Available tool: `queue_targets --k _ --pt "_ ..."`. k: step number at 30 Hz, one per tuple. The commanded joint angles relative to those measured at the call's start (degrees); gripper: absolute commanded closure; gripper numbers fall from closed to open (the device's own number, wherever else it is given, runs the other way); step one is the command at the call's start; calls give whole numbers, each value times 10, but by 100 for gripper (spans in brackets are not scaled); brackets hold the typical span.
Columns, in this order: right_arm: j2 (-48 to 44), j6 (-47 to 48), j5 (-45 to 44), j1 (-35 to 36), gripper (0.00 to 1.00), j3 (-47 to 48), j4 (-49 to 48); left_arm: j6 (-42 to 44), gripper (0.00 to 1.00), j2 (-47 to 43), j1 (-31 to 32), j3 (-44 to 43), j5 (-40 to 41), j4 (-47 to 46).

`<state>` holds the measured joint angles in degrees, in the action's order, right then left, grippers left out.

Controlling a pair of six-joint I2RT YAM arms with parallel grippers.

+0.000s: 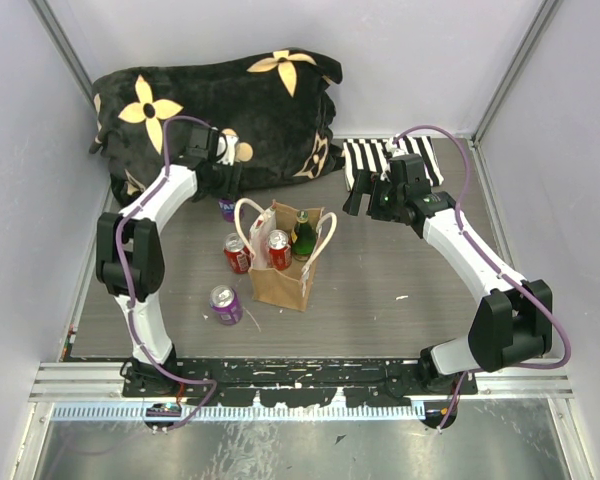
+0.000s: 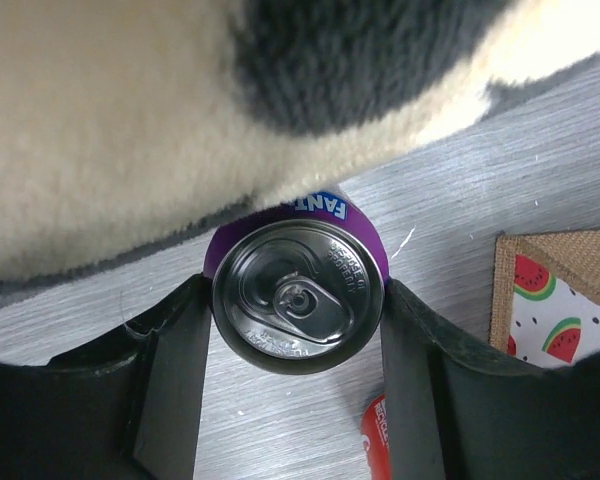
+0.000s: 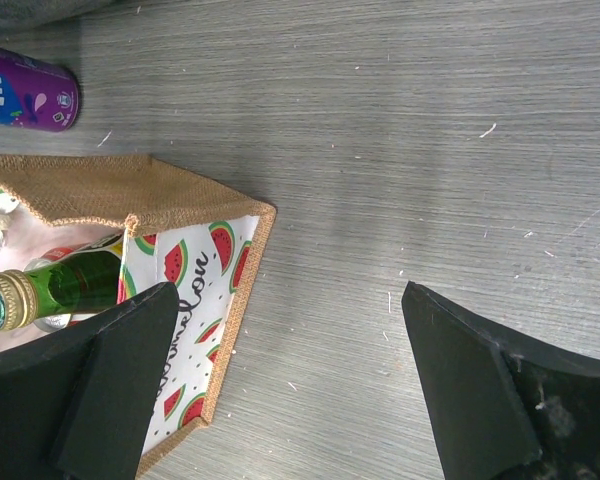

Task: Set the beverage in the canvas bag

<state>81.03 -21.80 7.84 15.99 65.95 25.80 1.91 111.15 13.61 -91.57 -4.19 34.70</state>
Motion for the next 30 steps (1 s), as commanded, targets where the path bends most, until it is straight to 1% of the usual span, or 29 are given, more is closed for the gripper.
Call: queue_targets --k 1,4,9,12,17,21,25,30 --pt "-6 2 2 -2 0 18 -6 8 99 -44 -1 15 8 4" --pt "-10 1 0 -2 0 13 -7 22 100 -87 -1 0 4 26" --pt "-12 -5 5 -2 0 4 -17 41 100 -154 0 -65 -12 59" --pt "-10 -10 9 -2 0 2 -23 32 100 -172 -1 -112 -42 73" --pt "-11 -11 11 -3 0 -1 -24 -8 100 -186 5 -181 -107 90" --pt "-18 -10 8 -2 0 -3 -21 -15 100 -196 41 -220 -154 117" --pt "-20 -9 7 -2 0 -4 -19 5 100 -210 101 -218 -174 166" --pt "-21 -10 8 -2 0 -3 -19 10 100 -249 159 -139 -169 163"
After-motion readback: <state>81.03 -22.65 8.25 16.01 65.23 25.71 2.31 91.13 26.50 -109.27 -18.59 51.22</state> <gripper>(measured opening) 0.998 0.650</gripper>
